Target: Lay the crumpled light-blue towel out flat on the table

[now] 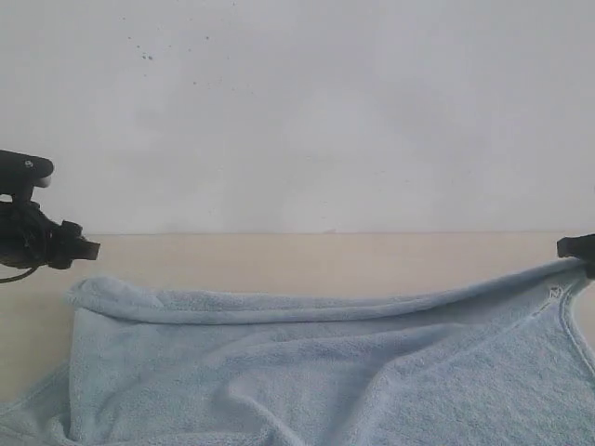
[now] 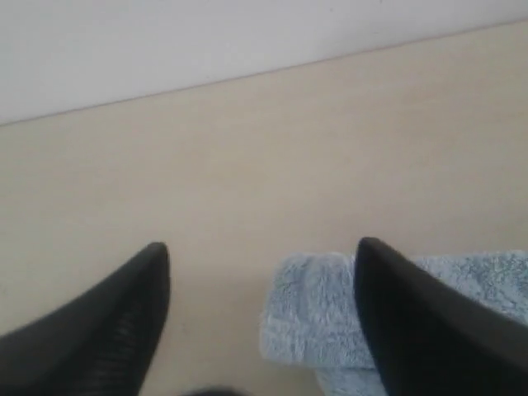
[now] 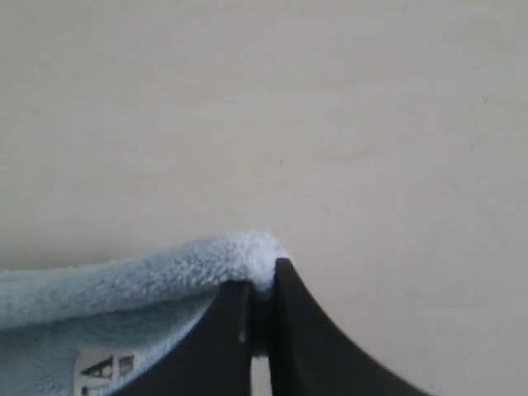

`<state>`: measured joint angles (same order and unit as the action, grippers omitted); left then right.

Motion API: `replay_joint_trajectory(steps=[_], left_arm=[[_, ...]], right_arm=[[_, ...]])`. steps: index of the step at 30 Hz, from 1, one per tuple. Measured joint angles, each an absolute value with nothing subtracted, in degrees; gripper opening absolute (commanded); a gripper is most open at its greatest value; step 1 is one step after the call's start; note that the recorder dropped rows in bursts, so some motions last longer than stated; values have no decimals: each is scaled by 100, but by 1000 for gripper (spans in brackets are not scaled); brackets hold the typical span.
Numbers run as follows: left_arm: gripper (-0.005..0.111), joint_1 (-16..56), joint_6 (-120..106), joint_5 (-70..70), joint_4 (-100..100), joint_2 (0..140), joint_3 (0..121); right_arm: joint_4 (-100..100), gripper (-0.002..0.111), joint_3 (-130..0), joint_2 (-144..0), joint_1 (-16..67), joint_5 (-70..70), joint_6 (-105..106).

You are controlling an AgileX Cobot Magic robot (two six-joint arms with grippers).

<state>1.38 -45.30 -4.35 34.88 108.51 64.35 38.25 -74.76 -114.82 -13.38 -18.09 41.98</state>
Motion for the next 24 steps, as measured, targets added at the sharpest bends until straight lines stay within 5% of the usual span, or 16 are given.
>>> replay_joint_trajectory(steps=[6, 9, 12, 14, 17, 20, 24], left_arm=[[72, 138, -4515, -690, 3471, 10951, 6801], [49, 138, -4430, -466, 3471, 10911, 6910], [10, 138, -4401, 273, 3471, 10699, 6921], [5, 138, -4380, 865, 3417, 10535, 6921], [4, 127, -4363, 1775, 3323, 10295, 6921], [4, 127, -4139, 2875, 3190, 10098, 6921], [4, 127, -3090, 4080, 2410, 9953, 6730]], right_arm=[[3993, 54, -7573, -11482, -1037, -1398, 4521], [4002, 62, -7670, -11482, -883, -1384, 4580], [4026, 62, -7803, -11470, -812, -1538, 4580], [4040, 62, -7885, -11358, -809, -1758, 4544], [4021, 44, -7960, -11066, -809, -2280, 4125], [3811, -1, -7984, -10781, -809, -3384, 3230], [3554, 1, -7673, -10718, -750, -4869, 2682]])
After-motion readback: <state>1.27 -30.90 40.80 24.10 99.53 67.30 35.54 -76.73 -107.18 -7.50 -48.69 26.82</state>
